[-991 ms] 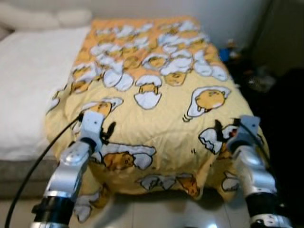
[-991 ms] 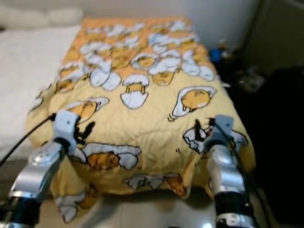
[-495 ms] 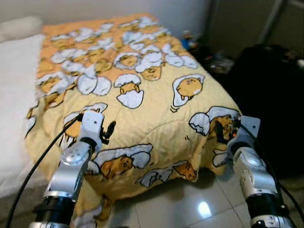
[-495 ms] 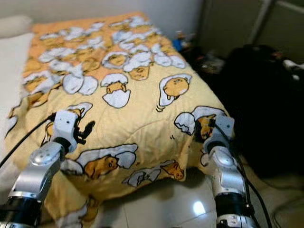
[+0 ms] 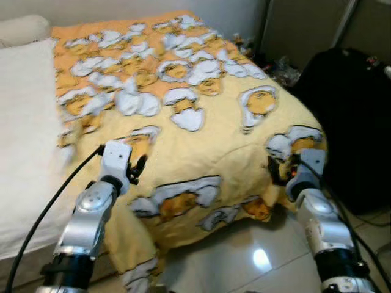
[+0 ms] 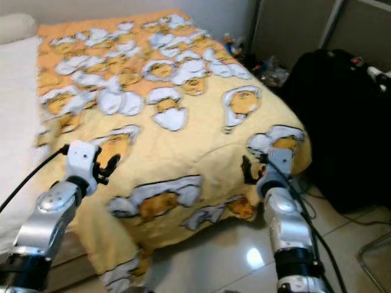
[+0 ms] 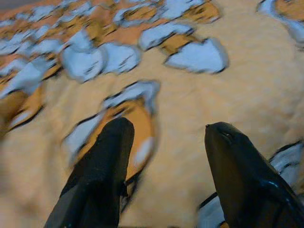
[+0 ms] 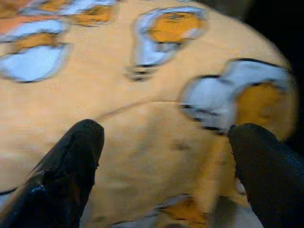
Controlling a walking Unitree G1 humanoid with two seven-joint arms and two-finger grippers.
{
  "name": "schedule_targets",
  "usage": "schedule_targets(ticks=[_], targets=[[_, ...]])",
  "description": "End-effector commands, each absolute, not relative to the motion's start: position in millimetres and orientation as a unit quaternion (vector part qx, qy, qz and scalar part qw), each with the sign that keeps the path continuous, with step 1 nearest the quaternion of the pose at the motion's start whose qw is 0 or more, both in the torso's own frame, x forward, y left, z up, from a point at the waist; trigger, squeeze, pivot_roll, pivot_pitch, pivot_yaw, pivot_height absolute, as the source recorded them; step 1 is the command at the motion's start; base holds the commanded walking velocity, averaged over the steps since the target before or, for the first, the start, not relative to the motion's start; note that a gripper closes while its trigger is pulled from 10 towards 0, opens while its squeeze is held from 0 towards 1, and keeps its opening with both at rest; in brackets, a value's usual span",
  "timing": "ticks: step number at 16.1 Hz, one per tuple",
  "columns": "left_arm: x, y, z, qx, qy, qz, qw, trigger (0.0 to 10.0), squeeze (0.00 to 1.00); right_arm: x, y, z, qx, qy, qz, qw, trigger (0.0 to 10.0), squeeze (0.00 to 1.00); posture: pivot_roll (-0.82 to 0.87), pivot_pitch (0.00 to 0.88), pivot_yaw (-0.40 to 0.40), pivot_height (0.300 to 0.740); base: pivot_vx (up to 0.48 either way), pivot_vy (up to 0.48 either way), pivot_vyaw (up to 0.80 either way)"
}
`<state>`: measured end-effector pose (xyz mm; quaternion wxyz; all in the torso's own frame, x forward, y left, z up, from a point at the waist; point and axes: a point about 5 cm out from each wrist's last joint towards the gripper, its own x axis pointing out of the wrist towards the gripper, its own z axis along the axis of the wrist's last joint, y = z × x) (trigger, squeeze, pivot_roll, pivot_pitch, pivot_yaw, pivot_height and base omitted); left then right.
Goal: Clean up the room
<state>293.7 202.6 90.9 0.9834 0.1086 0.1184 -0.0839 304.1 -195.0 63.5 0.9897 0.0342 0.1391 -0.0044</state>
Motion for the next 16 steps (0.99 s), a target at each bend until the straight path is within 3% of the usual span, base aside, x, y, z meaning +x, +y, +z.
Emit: schedule_targets(ticks=[1, 12, 16], targets=[[296.8, 201.5, 96.6, 0.109, 0.109, -0.081, 0.985, 10.0, 0.00, 307.0, -195.8, 69.2, 0.026, 0.133, 0.004, 0.991, 10.0, 0.00, -0.05, 0.000, 0.059, 0.740, 0.000, 0.375, 0.00], [297.2, 200.6, 96.9, 0.107, 0.110, -0.081, 0.985, 10.0, 0.00, 307.6, -193.4, 70.7, 0.013, 0.133, 0.020, 0.991, 10.0, 0.00, -0.05, 0.000, 0.061, 0.740, 0.000, 0.373, 0.00], [298.7, 201.2, 97.7, 0.108, 0.104, -0.072, 0.986, 10.0, 0.00, 309.9, -188.7, 74.9, 0.002, 0.125, 0.042, 0.991, 10.0, 0.00, -0.05, 0.000, 0.061, 0.740, 0.000, 0.000, 0.00]])
